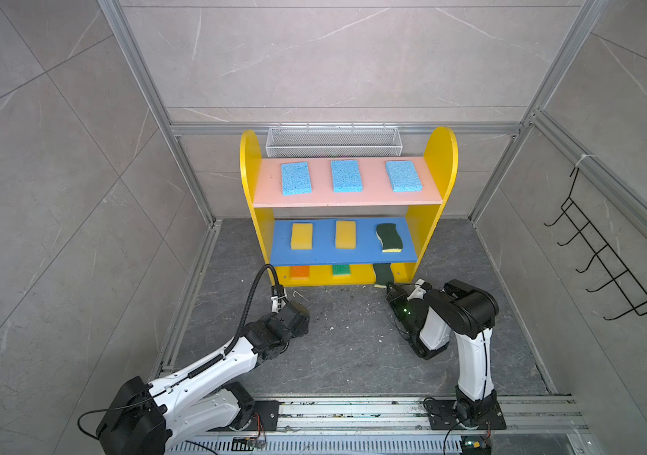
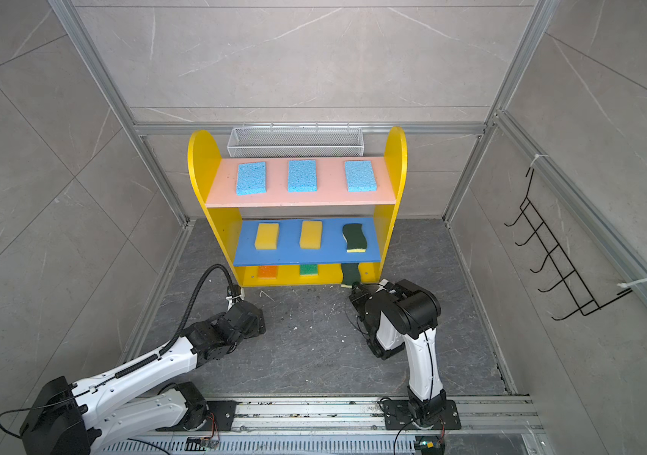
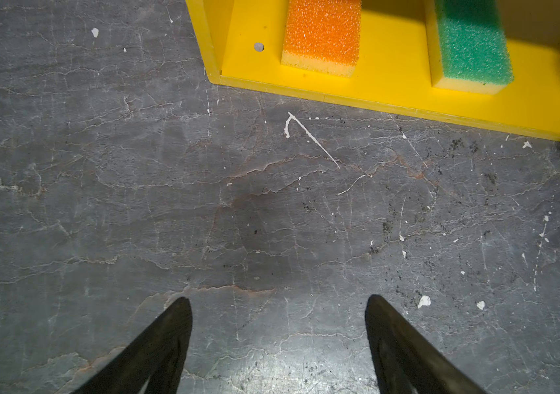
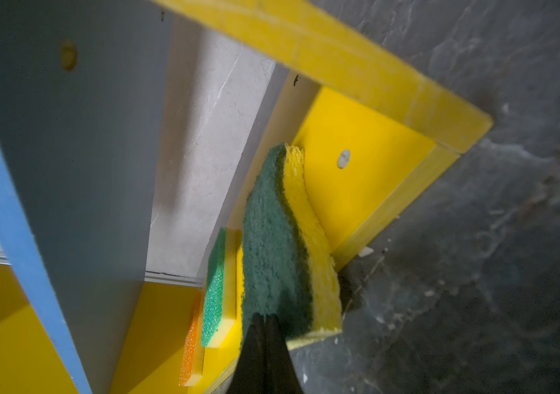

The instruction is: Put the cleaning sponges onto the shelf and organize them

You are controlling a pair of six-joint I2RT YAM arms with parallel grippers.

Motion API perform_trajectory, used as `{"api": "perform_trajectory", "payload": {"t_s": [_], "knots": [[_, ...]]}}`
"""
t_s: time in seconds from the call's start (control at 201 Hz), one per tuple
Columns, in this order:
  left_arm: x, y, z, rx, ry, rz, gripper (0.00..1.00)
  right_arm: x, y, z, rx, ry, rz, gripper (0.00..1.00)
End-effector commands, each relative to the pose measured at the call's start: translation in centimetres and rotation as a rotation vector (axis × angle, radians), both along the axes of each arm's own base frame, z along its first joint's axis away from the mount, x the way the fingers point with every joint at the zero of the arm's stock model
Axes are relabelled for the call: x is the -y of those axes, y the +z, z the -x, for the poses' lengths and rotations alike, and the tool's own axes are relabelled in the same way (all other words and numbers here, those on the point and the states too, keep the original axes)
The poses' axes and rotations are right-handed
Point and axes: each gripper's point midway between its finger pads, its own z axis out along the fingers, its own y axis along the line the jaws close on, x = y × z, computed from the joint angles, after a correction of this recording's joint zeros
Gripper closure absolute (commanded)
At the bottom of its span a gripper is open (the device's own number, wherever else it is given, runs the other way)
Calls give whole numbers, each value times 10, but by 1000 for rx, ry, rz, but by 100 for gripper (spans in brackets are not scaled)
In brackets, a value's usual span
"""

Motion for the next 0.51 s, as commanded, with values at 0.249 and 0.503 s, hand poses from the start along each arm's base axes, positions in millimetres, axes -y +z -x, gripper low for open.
{"api": "perform_trajectory", "payload": {"t_s": [0.249,0.503], "knots": [[12,12,-12,26,9,43,17,19,-83,23,-267,0,159,100],[12,10,-10,21,12,59,18,19,-68,29,-239,24,181,100]]}}
